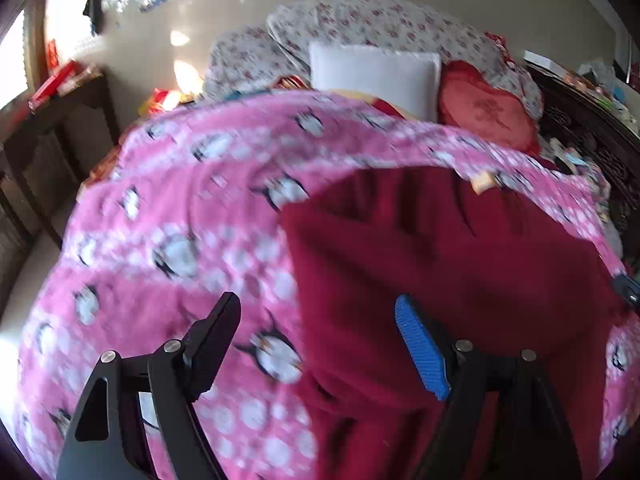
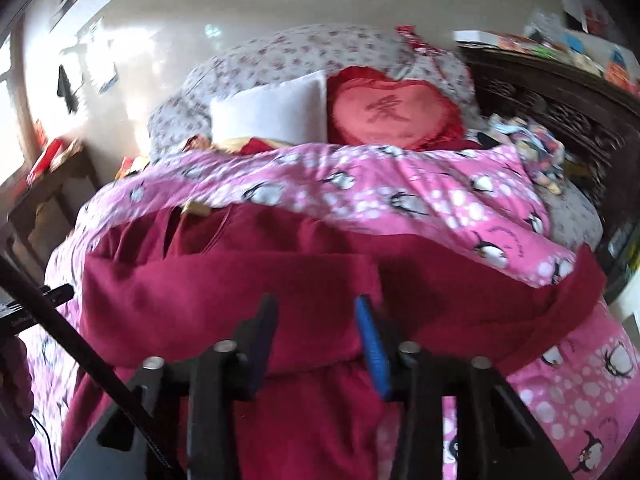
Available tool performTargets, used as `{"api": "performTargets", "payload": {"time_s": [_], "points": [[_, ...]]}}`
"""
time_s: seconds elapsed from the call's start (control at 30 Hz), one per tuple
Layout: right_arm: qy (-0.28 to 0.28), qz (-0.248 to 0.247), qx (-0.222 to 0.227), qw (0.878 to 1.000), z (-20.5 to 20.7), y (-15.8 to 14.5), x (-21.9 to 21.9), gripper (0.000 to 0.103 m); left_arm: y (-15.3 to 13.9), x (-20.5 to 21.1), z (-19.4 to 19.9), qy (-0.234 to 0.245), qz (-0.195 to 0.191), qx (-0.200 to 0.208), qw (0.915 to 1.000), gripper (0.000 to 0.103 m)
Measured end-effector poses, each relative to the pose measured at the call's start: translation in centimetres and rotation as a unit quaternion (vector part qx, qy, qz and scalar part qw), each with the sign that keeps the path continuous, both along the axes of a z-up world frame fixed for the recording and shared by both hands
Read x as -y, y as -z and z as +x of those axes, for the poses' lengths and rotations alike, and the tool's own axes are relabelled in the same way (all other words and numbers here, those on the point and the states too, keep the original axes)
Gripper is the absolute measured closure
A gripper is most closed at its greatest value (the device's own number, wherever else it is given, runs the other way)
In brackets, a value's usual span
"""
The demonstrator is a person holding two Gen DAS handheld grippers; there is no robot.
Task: Fold small clothes
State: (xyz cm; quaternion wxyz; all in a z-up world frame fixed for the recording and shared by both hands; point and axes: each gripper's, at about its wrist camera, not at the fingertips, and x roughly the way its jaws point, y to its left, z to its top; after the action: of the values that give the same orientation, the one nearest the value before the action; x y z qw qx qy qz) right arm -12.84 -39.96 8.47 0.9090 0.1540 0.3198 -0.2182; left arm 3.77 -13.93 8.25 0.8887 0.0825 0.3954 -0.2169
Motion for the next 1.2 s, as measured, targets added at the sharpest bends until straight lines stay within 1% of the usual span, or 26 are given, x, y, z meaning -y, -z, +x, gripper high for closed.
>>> {"api": "performTargets", "payload": {"time_s": [0.03, 0.1, 0.13, 0.17, 0.2, 0.23, 0.3, 0.33, 0.4, 0.47, 0.5, 0.53, 0.57, 0.63, 0.77, 0.83, 0.9, 1.03, 1.1, 1.2], "points": [[-0.002, 0.0, -0.004, 1.0, 0.4, 0.4, -0.2, 0.065, 0.8, 0.3, -0.2, 0.0, 0.004, -0.006, 1.0, 0.024], [0.001, 0.009, -0.012, 1.0, 1.0, 1.5, -0.2, 0.065, 3.2, 1.1, 0.0, -0.004, 0.037, -0.022, 0.999, 0.024], [0.005, 0.011, -0.021, 1.0, 1.4, 2.3, 0.1, 0.065, 4.0, 1.2, 0.3, -0.008, 0.046, -0.029, 0.9985, 0.024], [0.01, 0.014, -0.041, 0.999, 1.8, 3.4, 0.3, 0.065, 5.1, 1.2, 0.7, -0.015, 0.055, -0.041, 0.9976, 0.024], [0.01, 0.019, -0.047, 0.999, 2.0, 4.5, 0.6, 0.065, 5.8, 1.0, 1.0, -0.017, 0.049, -0.052, 0.9973, 0.023], [0.012, 0.023, -0.037, 0.999, 1.7, 4.7, 0.8, 0.063, 6.1, 0.7, 1.2, -0.021, 0.036, -0.062, 0.9972, 0.021], [0.009, 0.042, -0.024, 0.999, 0.8, 4.2, 1.2, 0.063, 5.9, 0.0, 1.4, -0.031, 0.018, -0.071, 0.9969, 0.02], [0.01, 0.05, -0.02, 0.999, 0.1, 3.8, 1.4, 0.062, 5.5, -0.2, 1.3, -0.035, 0.017, -0.074, 0.9965, 0.02], [0.024, 0.054, -0.013, 0.998, -1.6, 3.0, 2.1, 0.06, 4.5, -0.5, 0.7, -0.043, 0.021, -0.066, 0.9966, 0.02], [0.045, 0.044, -0.011, 0.998, -3.6, 2.5, 3.0, 0.047, 3.3, -0.7, -0.4, -0.039, 0.013, -0.051, 0.9978, 0.02], [0.063, 0.039, -0.011, 0.997, -5.1, 2.2, 3.8, 0.044, 2.7, -0.8, -0.9, -0.034, 0.008, -0.046, 0.9983, 0.02], [0.08, 0.039, -0.009, 0.996, -6.5, 2.1, 4.6, 0.038, 2.4, -0.8, -1.2, -0.03, 0.005, -0.043, 0.9986, 0.02], [0.103, 0.043, -0.006, 0.994, -8.1, 2.1, 5.8, 0.034, 1.9, -0.6, -1.8, -0.024, 0.001, -0.041, 0.9989, 0.02], [0.149, 0.057, -0.001, 0.987, -10.8, 2.1, 8.1, 0.031, 1.3, -0.1, -2.8, -0.012, -0.007, -0.043, 0.999, 0.02], [0.23, 0.113, 0.0, 0.967, -14.7, 3.1, 13.1, 0.029, 0.8, 2.0, -4.6, 0.016, -0.004, -0.037, 0.9992, 0.02], [0.241, 0.138, 0.013, 0.96, -15.6, 3.4, 14.7, 0.026, 0.8, 3.3, -5.2, 0.034, 0.002, -0.036, 0.9988, 0.02], [0.258, 0.157, 0.021, 0.953, -15.9, 3.9, 16.3, 0.026, 0.9, 4.6, -5.5, 0.049, 0.011, -0.038, 0.998, 0.02], [0.267, 0.185, 0.035, 0.945, -15.2, 4.4, 17.8, 0.026, 1.5, 6.7, -5.9, 0.046, 0.03, -0.024, 0.9982, 0.02], [0.268, 0.186, 0.04, 0.945, -14.4, 4.3, 18.2, 0.025, 1.9, 7.4, -6.0, 0.04, 0.043, -0.014, 0.9982, 0.02], [0.267, 0.169, 0.035, 0.948, -12.9, 3.8, 18.2, 0.019, 2.6, 8.0, -5.9, 0.027, 0.057, -0.005, 0.998, 0.02]]}}
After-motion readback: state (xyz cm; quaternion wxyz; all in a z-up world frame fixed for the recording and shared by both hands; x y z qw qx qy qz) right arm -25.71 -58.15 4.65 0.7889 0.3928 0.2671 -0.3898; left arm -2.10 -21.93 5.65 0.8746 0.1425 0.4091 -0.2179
